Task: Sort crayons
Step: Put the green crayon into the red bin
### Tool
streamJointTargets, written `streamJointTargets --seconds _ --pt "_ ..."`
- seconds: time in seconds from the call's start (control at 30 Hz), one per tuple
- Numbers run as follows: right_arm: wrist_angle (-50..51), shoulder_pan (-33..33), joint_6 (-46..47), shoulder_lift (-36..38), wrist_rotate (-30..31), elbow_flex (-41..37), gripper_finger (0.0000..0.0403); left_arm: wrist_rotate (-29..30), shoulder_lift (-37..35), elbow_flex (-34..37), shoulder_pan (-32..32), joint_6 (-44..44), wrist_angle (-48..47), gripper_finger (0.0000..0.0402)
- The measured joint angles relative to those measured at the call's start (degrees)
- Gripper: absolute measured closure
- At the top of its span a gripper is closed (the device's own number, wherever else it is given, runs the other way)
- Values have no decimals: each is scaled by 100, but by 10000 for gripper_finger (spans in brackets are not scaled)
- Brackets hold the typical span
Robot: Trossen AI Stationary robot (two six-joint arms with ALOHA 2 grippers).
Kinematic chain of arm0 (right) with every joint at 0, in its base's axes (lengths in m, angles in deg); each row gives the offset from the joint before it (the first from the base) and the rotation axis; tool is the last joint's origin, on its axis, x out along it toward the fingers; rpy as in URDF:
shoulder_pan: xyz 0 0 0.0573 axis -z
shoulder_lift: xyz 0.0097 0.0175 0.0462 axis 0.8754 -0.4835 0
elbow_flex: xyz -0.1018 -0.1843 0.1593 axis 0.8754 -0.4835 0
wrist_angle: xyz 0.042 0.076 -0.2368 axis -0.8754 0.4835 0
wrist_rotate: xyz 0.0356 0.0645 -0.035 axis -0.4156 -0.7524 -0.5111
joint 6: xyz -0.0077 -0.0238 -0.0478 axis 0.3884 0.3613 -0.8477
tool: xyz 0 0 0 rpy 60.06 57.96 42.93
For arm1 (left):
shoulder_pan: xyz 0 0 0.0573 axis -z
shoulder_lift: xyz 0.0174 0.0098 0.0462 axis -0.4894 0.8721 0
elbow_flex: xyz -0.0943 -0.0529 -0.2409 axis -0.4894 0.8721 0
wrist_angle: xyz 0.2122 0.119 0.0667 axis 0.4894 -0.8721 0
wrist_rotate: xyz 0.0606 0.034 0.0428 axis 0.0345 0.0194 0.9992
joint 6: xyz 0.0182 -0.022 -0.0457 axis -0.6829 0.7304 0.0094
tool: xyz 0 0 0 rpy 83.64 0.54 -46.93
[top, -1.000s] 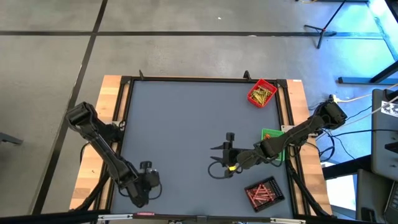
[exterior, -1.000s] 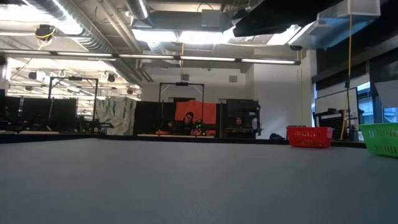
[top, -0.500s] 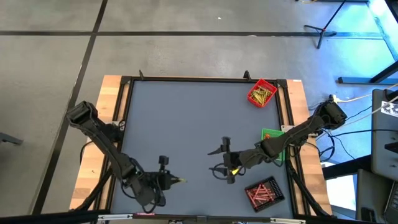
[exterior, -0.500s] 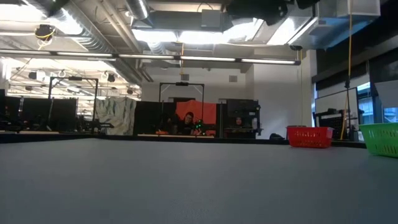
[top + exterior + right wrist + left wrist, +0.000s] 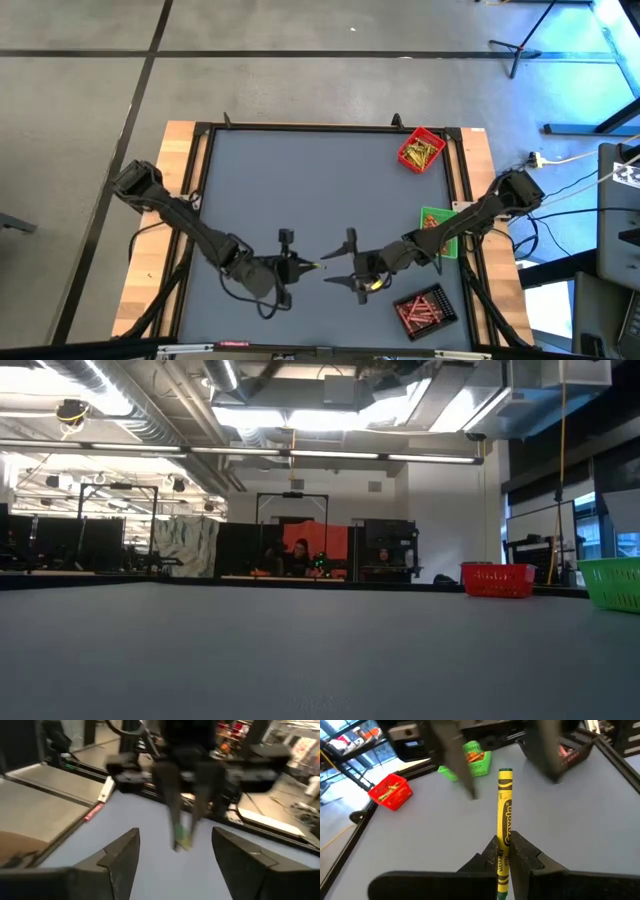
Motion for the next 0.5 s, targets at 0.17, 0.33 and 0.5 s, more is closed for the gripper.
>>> streamJointTargets --seconds 0.17,0.33,0.5 --pt "-350 0 -8 -99 -337 2 175 -93 2 2 -133 35 174 395" --pt "-464 2 -12 -162 -114 2 221 -163 2 0 -127 -90 329 395" --pt "-449 13 -10 -160 -84 2 311 -179 2 0 -132 -100 343 395"
